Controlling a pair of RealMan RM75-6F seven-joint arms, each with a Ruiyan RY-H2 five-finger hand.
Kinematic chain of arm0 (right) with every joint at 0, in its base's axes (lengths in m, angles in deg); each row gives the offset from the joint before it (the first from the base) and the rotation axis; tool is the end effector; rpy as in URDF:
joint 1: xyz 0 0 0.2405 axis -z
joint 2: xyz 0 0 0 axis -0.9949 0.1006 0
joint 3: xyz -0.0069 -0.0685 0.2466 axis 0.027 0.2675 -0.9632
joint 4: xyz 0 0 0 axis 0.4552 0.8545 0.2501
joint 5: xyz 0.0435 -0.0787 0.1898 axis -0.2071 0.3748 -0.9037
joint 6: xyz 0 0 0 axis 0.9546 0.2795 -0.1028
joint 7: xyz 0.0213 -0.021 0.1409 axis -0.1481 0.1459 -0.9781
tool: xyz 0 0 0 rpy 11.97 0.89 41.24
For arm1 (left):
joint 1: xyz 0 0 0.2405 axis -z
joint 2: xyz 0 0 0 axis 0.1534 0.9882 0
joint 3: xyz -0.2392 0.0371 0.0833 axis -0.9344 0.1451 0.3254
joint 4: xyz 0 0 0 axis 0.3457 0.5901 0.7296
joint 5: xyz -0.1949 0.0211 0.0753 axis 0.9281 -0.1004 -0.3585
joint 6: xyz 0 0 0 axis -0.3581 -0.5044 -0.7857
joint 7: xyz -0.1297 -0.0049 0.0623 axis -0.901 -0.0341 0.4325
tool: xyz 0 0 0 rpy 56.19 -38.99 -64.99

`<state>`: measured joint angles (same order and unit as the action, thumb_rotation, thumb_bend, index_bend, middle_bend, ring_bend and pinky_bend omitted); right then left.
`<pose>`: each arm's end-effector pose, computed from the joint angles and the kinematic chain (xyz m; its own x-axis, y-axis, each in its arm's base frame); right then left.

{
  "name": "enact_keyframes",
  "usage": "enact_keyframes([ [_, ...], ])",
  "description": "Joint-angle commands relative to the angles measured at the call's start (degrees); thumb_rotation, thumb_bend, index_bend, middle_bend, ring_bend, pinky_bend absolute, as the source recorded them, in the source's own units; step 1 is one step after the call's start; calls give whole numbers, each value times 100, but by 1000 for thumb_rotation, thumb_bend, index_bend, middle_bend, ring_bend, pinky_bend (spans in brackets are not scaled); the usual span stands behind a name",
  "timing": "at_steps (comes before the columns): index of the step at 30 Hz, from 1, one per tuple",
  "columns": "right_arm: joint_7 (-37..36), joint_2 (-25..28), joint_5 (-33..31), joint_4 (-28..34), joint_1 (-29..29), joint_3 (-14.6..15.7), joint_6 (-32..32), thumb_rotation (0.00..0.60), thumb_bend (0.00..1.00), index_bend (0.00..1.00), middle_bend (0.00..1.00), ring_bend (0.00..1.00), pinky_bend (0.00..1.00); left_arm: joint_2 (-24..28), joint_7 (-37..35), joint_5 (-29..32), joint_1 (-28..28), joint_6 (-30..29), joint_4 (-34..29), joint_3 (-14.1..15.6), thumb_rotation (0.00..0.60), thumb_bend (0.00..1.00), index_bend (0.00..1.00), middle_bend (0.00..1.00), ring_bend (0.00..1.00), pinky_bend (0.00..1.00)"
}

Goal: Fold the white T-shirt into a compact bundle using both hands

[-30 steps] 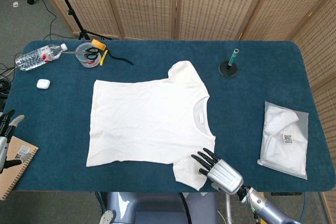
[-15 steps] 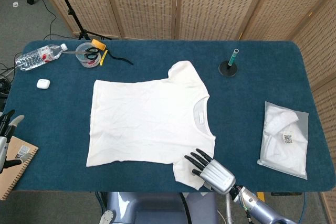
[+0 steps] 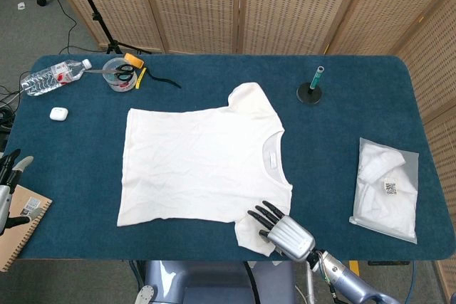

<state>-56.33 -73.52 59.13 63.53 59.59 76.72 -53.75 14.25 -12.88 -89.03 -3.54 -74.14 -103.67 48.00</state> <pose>-0.2091 -0.1915 -0.0380 0.5790 -0.2003 0.7903 -0.6211 -0.7364 0.2684 -0.2991 0.1799 0.1832 0.4108 0.0434 0.9107 0.9108 0.0253 -0.4121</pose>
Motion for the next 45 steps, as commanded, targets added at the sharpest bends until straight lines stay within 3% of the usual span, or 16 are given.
enact_keyframes([
  [1, -47, -34, 21, -67, -14, 26, -51, 600, 539, 590, 99, 0, 0, -26, 25, -17, 7, 15, 19, 13, 600, 0, 0, 0, 0, 0],
  [5, -149, -68, 51, -157, -15, 58, -160, 600, 561, 612, 110, 0, 0, -109, 57, -116, 48, 88, 101, 65, 600, 0, 0, 0, 0, 0],
  [11, -378, -80, 201, -294, 10, 156, -479, 600, 582, 620, 118, 0, 0, -585, -287, -1070, 260, 181, 676, 360, 600, 0, 19, 0, 0, 0],
  [18, -586, -80, 249, -348, 34, 225, -673, 600, 605, 625, 118, 0, 0, -1103, -677, -1717, 681, 836, 1154, 759, 600, 1, 200, 0, 0, 0],
  [22, -664, -91, 304, -399, 29, 273, -746, 600, 613, 625, 118, 0, 0, -1411, -989, -1948, 902, 968, 1652, 833, 600, 32, 289, 0, 0, 0],
  [35, -875, -161, 228, -573, 8, 275, -791, 600, 620, 625, 118, 0, 0, -1959, -1411, -1879, 1208, 1331, 2249, 963, 600, 197, 327, 0, 0, 0],
  [45, -984, -152, 202, -725, 3, 296, -853, 600, 620, 625, 118, 0, 0, -2057, -1437, -1620, 1519, 1799, 2260, 952, 600, 243, 328, 0, 0, 0],
])
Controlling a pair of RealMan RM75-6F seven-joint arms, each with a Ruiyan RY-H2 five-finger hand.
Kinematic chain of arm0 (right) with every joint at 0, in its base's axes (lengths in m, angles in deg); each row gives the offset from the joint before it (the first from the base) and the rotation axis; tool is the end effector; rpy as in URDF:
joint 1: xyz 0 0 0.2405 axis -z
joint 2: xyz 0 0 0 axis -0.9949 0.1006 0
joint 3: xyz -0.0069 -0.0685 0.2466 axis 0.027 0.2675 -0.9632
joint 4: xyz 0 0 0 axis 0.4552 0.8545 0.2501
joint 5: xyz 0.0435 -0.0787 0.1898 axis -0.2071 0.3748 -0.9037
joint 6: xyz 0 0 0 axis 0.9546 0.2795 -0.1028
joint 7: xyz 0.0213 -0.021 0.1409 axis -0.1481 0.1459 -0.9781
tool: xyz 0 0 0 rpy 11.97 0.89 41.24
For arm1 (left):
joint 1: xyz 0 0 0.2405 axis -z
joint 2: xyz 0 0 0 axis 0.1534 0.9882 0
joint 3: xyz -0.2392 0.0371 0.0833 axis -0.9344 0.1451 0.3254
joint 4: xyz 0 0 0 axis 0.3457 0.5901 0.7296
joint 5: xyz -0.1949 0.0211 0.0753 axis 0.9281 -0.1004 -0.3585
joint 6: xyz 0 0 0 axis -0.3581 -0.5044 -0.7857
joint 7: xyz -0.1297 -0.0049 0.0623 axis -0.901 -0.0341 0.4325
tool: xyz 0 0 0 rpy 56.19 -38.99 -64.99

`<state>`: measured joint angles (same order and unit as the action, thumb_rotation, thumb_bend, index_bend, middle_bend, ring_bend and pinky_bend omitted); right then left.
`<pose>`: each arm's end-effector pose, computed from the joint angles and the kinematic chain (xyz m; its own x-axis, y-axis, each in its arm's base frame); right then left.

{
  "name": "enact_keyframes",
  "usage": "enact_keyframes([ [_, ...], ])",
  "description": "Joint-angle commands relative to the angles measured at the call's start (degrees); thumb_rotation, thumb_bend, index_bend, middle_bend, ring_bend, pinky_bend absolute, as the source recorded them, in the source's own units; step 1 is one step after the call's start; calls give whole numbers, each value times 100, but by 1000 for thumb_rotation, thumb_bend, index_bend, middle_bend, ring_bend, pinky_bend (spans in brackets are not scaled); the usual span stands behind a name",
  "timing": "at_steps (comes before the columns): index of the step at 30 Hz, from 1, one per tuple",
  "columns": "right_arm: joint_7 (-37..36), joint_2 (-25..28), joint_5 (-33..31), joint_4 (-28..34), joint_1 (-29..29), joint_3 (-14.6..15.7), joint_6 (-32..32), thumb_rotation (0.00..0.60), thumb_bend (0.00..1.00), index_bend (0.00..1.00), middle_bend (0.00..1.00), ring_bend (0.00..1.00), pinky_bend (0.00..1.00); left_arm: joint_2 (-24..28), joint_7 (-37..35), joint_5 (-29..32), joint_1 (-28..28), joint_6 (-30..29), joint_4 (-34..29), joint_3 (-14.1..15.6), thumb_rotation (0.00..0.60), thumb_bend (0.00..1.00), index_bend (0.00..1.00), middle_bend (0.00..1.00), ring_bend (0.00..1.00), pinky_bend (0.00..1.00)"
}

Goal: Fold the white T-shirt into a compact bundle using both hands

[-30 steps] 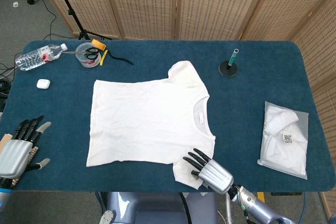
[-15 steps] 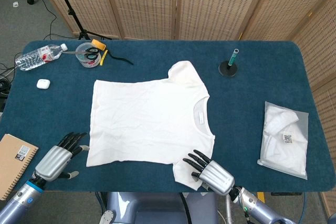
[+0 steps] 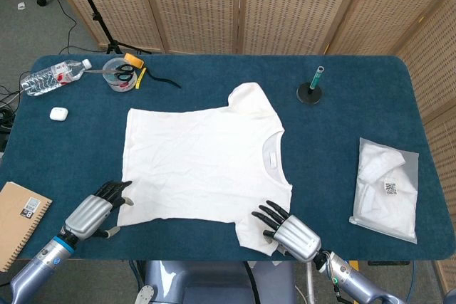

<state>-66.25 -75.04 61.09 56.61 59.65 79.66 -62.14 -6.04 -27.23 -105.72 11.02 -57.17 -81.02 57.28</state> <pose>-0.2231 -0.1906 -0.0306 0.4836 -0.2202 0.8471 -0.6560 -0.7319 0.1843 -0.2926 0.2090 0.0323 0.4027 0.4182 0.8142 0.8845 -0.4067 -0.2286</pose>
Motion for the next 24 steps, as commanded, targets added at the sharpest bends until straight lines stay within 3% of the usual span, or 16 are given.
enact_keyframes([
  [1, 11, 0, 10, -51, -5, 4, -18, 600, 620, 625, 118, 0, 0, -38, -7, 65, 81, 133, 0, 32, 600, 242, 328, 0, 0, 0],
  [18, -189, 17, 18, -279, -24, 100, -53, 600, 620, 625, 118, 0, 0, -340, -343, 275, 241, 330, 379, 145, 600, 265, 337, 0, 0, 0],
  [24, -260, 8, -2, -313, -15, 118, -65, 600, 620, 625, 119, 0, 0, -438, -417, 281, 260, 266, 485, 151, 600, 356, 439, 0, 0, 0],
])
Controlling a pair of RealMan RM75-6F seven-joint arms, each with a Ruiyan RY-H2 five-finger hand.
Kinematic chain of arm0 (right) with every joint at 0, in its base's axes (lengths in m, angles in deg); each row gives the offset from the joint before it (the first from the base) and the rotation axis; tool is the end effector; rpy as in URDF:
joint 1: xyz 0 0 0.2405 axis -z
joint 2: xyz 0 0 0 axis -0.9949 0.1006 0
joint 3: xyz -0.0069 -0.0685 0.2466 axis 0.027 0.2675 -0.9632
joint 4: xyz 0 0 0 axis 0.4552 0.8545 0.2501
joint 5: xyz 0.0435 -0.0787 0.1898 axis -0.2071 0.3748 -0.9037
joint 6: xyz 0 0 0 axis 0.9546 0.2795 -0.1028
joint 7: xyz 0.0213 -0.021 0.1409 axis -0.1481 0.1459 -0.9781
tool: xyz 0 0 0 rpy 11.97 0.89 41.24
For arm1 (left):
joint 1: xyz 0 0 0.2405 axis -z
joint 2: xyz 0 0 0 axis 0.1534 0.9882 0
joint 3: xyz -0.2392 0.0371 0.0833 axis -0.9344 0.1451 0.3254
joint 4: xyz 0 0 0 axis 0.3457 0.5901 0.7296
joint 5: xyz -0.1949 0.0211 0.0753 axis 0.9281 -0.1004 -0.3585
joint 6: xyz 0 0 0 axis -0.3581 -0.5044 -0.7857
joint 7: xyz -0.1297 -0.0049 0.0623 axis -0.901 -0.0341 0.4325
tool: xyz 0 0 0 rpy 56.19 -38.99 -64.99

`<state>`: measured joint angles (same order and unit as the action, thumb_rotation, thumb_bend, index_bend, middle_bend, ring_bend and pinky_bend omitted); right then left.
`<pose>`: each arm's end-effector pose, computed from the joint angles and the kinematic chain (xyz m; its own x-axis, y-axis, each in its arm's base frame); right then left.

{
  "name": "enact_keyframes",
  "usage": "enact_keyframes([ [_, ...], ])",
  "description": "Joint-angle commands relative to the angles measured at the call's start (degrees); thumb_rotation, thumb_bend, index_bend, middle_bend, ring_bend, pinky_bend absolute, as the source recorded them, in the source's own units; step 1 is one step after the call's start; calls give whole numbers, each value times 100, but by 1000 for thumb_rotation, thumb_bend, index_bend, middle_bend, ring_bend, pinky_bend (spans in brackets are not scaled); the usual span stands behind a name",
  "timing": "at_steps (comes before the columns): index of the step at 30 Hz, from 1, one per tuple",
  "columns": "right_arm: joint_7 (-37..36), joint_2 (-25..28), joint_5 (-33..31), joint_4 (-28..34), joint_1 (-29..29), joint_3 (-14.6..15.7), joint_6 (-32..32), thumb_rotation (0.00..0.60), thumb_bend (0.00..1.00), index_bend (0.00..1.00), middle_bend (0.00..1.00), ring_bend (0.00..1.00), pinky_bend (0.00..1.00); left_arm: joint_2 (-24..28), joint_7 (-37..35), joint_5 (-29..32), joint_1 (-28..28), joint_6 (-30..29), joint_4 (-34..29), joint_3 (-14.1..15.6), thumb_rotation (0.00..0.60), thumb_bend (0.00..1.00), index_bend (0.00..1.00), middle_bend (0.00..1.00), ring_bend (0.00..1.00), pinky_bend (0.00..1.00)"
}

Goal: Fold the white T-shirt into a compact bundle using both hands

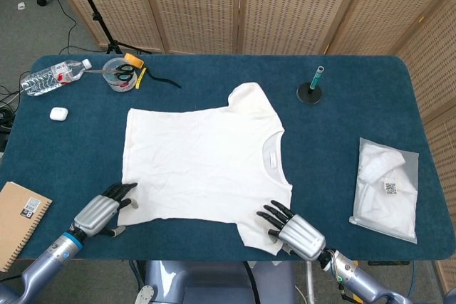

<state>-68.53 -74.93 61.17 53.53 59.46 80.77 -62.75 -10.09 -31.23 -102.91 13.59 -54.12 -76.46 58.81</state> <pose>-0.2360 -0.1929 -0.0286 0.5034 -0.2308 0.8327 -0.6530 -0.7326 0.1917 -0.2998 0.2181 0.0098 0.3670 0.4856 0.7934 0.9085 -0.3704 -0.1936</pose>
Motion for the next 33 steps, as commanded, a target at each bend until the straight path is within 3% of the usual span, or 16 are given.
enact_keyframes([
  [1, -54, -5, -14, -4, 6, 11, -7, 600, 620, 625, 119, 0, 0, -47, -33, 0, 1, -59, 42, -1, 600, 380, 468, 0, 0, 0],
  [7, -93, -7, -8, -27, 12, 26, -39, 600, 620, 625, 118, 0, 0, -87, -61, 55, -15, -154, 133, -24, 600, 522, 527, 0, 0, 0],
  [15, -132, -22, -19, -71, 23, 40, -55, 600, 620, 625, 119, 0, 0, -128, -126, 147, -15, -194, 178, -51, 600, 608, 567, 0, 0, 0],
  [25, -142, -8, -2, -62, 25, 58, -86, 600, 620, 631, 119, 0, 0, -114, -199, 217, -12, -196, 91, -36, 600, 633, 700, 0, 0, 0],
  [29, -359, 121, 53, 81, -33, 129, -93, 600, 647, 655, 238, 114, 27, 89, -145, 41, -32, -359, -110, 80, 600, 635, 711, 0, 0, 0],
  [33, -521, 245, 252, 156, -103, 196, -265, 600, 659, 669, 244, 126, 79, 381, -219, -136, -60, -531, -422, 222, 600, 637, 717, 0, 0, 0],
])
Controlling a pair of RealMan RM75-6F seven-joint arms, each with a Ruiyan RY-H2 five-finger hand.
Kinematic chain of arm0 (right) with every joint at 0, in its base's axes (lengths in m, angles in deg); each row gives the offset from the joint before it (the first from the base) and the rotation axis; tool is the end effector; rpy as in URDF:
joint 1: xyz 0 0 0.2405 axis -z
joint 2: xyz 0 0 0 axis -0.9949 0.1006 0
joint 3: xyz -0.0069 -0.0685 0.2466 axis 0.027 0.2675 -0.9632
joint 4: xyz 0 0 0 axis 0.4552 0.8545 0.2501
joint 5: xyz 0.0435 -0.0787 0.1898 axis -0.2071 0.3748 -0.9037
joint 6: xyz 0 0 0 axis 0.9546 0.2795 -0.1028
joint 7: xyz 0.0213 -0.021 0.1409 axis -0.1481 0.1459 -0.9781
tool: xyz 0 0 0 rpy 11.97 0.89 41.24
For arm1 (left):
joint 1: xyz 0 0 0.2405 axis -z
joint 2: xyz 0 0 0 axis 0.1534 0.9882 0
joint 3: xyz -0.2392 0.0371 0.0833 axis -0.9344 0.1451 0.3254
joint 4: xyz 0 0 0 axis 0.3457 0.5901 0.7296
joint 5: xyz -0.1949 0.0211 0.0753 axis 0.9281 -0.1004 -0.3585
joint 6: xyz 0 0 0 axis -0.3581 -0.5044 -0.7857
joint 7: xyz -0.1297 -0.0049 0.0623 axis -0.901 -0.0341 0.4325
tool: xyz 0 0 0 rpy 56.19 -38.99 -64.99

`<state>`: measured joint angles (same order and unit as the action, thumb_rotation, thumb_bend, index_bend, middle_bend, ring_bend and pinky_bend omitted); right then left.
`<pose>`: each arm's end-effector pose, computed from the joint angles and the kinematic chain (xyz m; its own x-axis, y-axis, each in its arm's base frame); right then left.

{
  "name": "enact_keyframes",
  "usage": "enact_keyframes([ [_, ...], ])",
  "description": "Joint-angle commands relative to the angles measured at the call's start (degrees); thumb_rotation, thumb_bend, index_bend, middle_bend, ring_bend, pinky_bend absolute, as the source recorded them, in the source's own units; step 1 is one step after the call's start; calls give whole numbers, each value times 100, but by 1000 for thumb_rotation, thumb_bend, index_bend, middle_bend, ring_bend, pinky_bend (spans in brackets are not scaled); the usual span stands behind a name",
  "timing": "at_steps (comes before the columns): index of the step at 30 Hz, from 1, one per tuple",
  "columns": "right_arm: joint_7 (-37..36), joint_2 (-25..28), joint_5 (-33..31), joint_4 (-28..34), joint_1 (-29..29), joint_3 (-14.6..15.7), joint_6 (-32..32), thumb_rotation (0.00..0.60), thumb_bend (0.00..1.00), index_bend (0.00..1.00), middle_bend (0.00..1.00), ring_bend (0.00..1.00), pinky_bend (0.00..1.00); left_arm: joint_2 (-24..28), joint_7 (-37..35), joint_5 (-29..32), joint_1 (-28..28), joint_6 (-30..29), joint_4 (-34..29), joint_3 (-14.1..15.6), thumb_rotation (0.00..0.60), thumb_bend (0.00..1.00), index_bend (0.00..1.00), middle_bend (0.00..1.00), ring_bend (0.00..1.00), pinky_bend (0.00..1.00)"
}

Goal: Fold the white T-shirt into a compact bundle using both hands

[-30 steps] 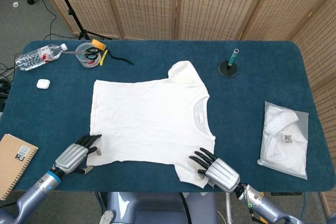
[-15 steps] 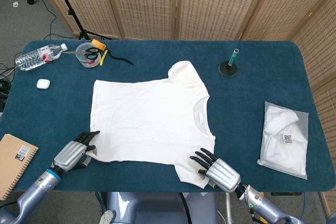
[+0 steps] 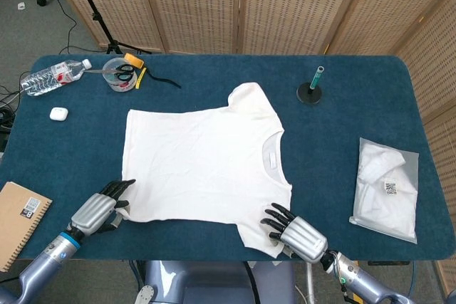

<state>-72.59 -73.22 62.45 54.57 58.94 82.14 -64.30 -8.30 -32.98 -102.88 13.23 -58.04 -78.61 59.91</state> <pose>-0.2362 -0.1889 -0.0198 0.4645 -0.2753 0.8417 -0.6640 -0.7372 0.1253 -0.2955 0.2135 0.0226 0.3188 0.4649 0.8260 0.9201 -0.3609 -0.1520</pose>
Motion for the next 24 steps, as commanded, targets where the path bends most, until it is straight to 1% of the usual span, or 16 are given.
enact_keyframes([
  [1, -171, 96, 166, 72, -63, 83, -145, 600, 660, 671, 245, 126, 83, 263, -83, -183, -27, -180, -265, 142, 600, 639, 717, 0, 0, 0],
  [5, -393, 190, 304, 173, -111, 172, -254, 600, 661, 677, 258, 126, 101, 504, -311, -358, -12, -283, -482, 282, 600, 643, 718, 0, 0, 0],
  [9, -585, 369, 497, 403, -183, 309, -351, 600, 662, 677, 265, 126, 103, 795, -384, -550, 13, -304, -724, 477, 600, 652, 719, 0, 0, 0],
  [15, -702, 584, 844, 603, -194, 564, -560, 600, 666, 679, 284, 135, 126, 1080, -593, -868, 23, -350, -958, 796, 600, 665, 719, 0, 0, 0],
  [24, -517, 798, 1407, 852, -186, 860, -791, 600, 671, 680, 295, 137, 126, 1287, -743, -1276, 1, -478, -1099, 1144, 600, 669, 720, 0, 0, 0],
])
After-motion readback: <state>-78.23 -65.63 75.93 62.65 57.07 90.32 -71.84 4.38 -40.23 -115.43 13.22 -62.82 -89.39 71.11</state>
